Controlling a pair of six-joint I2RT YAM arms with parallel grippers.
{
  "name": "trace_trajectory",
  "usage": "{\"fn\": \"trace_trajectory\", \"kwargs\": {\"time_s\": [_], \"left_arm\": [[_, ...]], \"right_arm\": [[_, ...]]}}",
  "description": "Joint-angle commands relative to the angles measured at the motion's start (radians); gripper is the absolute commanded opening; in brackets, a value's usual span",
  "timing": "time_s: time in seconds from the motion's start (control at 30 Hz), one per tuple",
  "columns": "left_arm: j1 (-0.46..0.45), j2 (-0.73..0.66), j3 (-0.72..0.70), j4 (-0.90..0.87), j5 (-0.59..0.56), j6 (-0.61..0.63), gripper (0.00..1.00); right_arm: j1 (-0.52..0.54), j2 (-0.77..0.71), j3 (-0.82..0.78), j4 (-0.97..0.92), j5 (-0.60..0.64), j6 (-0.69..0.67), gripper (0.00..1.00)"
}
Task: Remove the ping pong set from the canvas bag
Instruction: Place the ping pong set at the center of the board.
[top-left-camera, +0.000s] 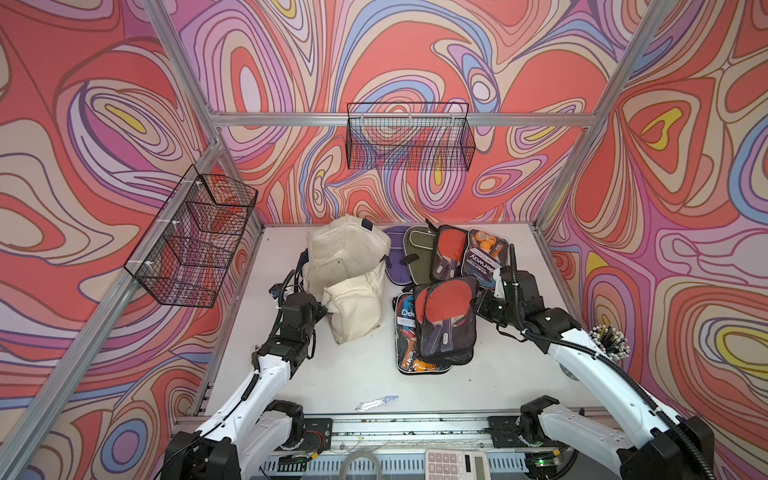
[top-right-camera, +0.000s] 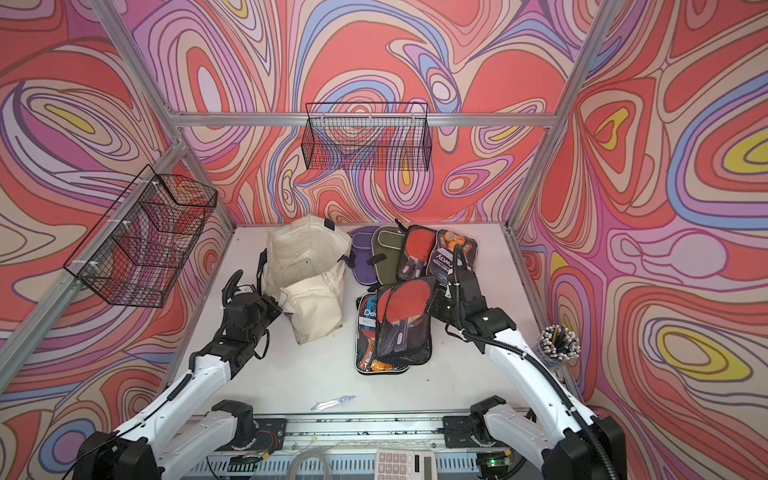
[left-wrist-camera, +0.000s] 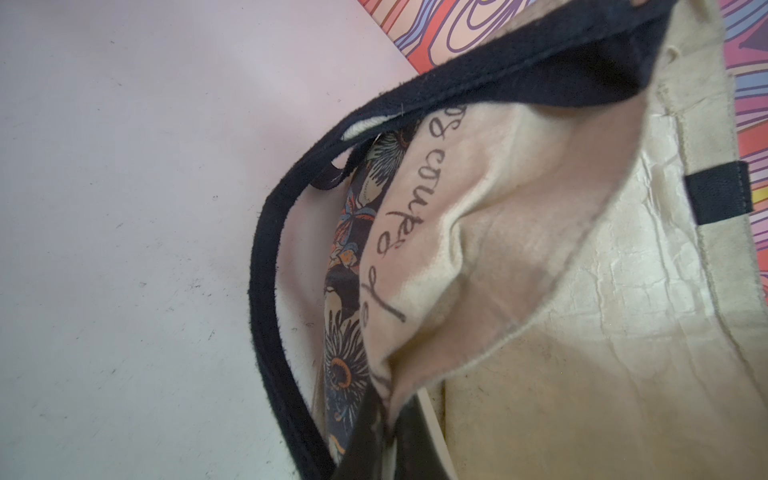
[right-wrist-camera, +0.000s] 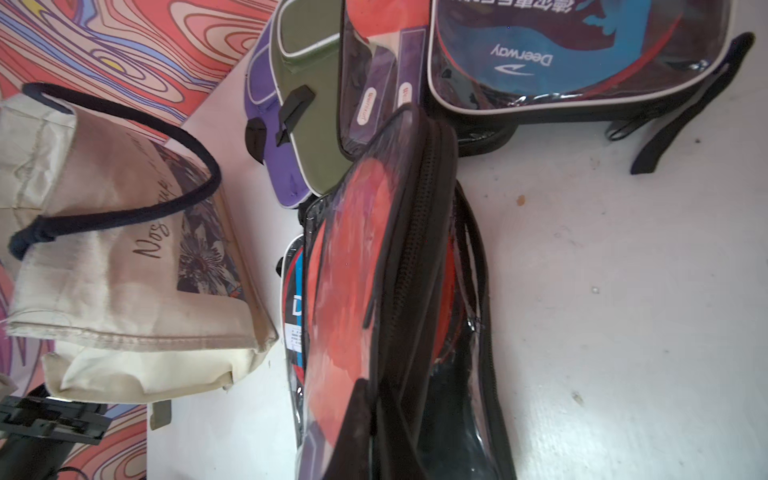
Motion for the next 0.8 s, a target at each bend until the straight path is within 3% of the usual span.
{"fn": "trace_trajectory", "kwargs": {"time_s": [0.0, 0.77], "left_arm": [[0.007, -0.012, -0.015, -0.024, -0.028, 0.017, 0.0], [0.009, -0.045, -0.072, 0.011, -0.033, 0.01, 0.0]], "right_arm": [[-0.02, 0.013, 0.011, -0.055, 0.057, -0.063, 0.0], [-0.081, 0.172, 0.006, -0.177, 0.295, -0.142, 0.0]]}}
